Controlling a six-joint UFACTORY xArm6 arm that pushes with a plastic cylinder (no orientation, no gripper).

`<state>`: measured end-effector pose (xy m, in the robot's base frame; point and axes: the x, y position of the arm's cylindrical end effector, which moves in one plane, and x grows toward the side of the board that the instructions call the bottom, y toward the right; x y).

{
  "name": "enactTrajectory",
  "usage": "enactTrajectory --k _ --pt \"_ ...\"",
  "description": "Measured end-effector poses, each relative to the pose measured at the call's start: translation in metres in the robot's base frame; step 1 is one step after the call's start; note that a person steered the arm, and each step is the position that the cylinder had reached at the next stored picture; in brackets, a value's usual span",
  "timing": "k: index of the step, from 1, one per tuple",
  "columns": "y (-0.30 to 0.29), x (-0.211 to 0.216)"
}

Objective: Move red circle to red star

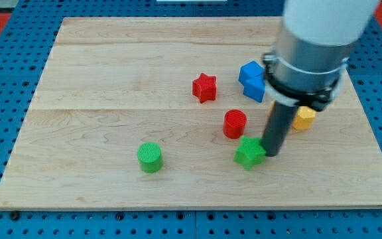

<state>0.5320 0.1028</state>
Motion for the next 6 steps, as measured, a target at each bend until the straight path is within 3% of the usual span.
enactTrajectory --k 2,3,5,6 --pt "-0.118 0.001" --pt "-0.125 0.001" --pt "-0.006 0.0" --pt "-0.006 -0.001"
